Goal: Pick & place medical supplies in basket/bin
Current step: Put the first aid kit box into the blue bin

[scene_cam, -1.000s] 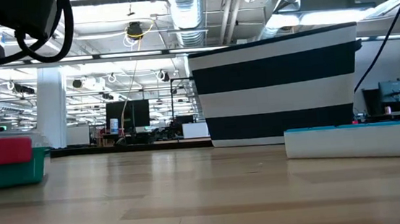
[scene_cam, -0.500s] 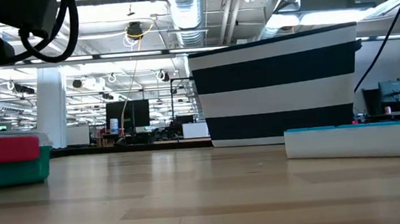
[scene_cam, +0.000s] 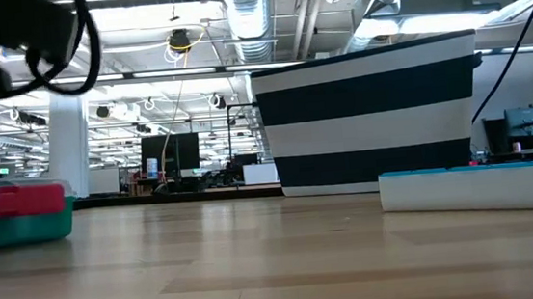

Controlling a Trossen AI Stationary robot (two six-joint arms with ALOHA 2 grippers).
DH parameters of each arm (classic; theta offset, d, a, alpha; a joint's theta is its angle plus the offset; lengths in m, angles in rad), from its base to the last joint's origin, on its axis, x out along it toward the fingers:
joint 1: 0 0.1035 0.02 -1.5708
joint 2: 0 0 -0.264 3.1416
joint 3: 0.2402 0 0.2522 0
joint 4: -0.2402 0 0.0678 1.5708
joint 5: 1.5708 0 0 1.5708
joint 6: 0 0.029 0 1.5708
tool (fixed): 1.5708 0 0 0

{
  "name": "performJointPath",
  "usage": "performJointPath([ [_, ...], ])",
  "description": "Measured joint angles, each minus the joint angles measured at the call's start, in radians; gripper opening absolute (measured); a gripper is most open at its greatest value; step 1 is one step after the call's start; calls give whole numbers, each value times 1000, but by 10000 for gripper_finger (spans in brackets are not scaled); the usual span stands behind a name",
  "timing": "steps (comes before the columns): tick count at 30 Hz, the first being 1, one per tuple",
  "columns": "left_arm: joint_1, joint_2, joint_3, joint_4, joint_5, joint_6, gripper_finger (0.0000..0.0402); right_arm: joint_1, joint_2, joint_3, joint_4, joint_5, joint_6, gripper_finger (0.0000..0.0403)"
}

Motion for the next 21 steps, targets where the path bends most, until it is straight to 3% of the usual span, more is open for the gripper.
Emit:
performJointPath([
  [5, 4, -7, -99, 77, 67, -24, 87, 0, 0, 0, 0, 0, 0, 120],
  [15, 12, 2, -74, 22, 11, -11, 84, -2, 0, 0, 0, 0, 0, 120],
  [21, 22, 2, -48, 25, -55, -60, 29, -2, 0, 0, 0, 0, 0, 120],
])
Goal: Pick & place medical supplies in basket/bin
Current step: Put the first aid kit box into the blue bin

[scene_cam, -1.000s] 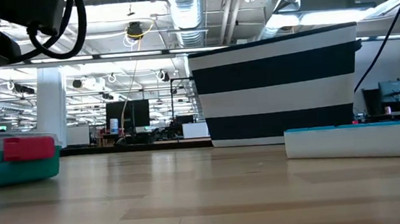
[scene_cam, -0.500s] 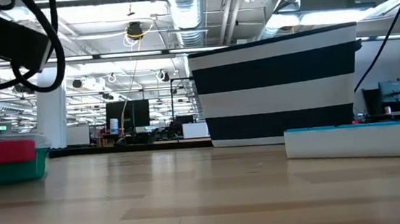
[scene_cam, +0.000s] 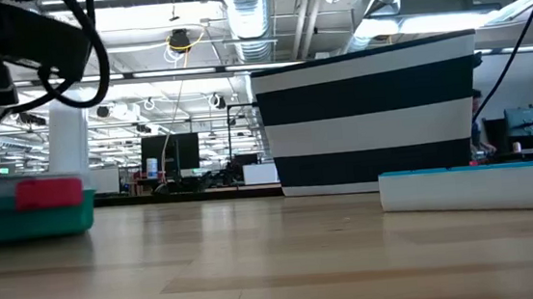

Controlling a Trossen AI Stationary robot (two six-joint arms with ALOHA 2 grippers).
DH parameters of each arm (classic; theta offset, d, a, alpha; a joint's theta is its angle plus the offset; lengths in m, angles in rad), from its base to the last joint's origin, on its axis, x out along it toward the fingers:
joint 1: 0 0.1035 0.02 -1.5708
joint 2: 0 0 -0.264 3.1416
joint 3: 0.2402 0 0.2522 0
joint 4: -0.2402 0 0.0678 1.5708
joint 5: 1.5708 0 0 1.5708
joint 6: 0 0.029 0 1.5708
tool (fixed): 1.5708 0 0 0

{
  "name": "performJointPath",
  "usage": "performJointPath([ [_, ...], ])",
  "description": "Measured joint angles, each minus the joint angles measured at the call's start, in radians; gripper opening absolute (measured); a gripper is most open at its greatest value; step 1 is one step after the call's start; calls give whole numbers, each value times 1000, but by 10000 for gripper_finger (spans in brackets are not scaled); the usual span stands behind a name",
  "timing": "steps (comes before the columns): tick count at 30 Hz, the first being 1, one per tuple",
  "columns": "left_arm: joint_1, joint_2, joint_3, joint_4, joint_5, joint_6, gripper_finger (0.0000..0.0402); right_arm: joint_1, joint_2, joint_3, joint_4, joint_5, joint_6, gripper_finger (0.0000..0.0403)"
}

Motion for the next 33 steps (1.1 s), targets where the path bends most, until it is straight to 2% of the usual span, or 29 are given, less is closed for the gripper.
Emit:
performJointPath([
  [2, 7, 0, 10, -1, -21, -16, 9, 0, 0, 0, 0, 0, 0, 120],
  [4, 15, 0, 30, 1, -48, -18, 8, 0, 0, 0, 0, 0, 0, 120],
  [9, 57, 0, 127, -6, -224, 39, 4, 0, 0, 0, -7, 9, -9, 120],
  [14, 164, 0, 271, -80, -365, 161, 3, 2, -30, -1, -8, 161, -47, 120],
  [18, 307, 0, 412, -130, -497, 403, 3, 2, -74, -1, -4, 302, -44, 120],
  [22, 472, 0, 559, -5, -563, 807, 3, 2, -124, 0, -1, 412, 8, 120],
  [24, 561, 0, 615, 146, -520, 1066, 3, 2, -144, 0, 0, 419, 17, 120],
  [25, 604, 0, 636, 233, -467, 1201, 3, 2, -152, 0, 0, 420, 17, 120],
  [27, 697, 0, 661, 426, -320, 1399, 2, 2, -168, 0, 0, 419, 18, 120],
  [28, 746, -1, 662, 521, -230, 1451, 2, 2, -174, 0, 0, 419, 18, 120],
  [30, 838, 3, 662, 638, -72, 1443, 2, -1, -186, 0, 0, 420, 17, 120],
  [33, 952, 35, 663, 649, 43, 1349, 2, -29, -193, 0, 1, 438, -8, 120],
])
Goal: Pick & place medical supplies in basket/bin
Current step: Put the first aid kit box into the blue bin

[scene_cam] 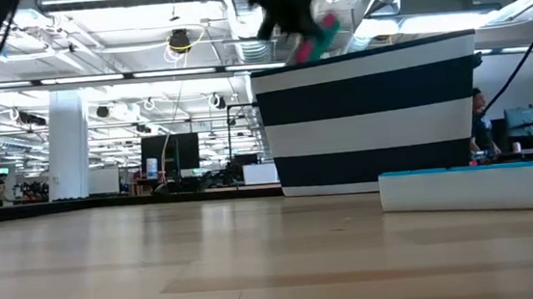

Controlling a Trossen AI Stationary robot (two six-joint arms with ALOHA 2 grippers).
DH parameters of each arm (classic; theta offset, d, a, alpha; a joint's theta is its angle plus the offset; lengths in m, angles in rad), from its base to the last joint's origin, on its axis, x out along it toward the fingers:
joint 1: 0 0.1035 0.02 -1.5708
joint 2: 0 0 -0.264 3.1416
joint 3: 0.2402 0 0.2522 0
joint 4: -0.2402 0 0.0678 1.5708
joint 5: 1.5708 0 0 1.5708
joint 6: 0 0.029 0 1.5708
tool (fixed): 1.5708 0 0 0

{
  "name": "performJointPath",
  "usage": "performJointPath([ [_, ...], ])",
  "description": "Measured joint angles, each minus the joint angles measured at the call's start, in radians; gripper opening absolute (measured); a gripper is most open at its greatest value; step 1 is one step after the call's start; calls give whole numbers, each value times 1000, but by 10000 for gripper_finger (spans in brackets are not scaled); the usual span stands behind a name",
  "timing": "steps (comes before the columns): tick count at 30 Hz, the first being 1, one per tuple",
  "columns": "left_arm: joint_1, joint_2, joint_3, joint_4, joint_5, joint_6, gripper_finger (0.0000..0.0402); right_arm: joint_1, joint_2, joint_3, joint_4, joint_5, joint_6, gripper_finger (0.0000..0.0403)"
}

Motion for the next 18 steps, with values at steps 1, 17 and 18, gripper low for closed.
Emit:
performJointPath([
  [1, 30, 18, -2, -19, 27, -5, 2, -17, -3, 0, 0, 20, -9, 120],
  [17, 91, 178, -3, 176, 239, 448, 20, -620, 93, 0, 255, -430, -182, 113],
  [18, 85, 177, -3, 172, 229, 474, 22, -661, 106, 0, 245, -461, -182, 111],
])
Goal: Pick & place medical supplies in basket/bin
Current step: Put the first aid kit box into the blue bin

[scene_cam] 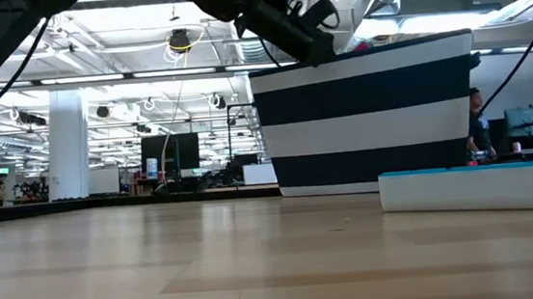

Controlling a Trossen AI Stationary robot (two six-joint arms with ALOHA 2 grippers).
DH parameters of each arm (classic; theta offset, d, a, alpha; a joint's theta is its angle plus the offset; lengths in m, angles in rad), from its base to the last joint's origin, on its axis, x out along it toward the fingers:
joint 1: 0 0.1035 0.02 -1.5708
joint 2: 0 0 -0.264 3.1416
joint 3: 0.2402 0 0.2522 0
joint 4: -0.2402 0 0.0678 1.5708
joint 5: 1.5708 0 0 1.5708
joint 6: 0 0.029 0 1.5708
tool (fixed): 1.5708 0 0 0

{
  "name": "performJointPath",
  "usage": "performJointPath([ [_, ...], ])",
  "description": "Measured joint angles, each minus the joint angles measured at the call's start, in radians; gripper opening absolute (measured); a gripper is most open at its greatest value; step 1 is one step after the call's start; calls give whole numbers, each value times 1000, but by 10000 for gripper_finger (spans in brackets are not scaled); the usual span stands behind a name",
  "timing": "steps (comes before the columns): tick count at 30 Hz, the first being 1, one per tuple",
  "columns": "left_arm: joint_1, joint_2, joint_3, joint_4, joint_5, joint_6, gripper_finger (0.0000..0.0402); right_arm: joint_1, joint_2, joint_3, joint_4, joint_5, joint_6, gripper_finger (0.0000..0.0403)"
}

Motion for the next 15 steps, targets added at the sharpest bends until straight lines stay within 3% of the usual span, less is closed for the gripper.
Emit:
performJointPath([
  [4, -15, 0, 0, -13, -44, 105, 36, -147, 54, -1, -14, -216, 22, 101],
  [15, -22, 0, 0, 2, -144, 103, 77, -275, 203, -33, 27, -454, -52, 57],
])
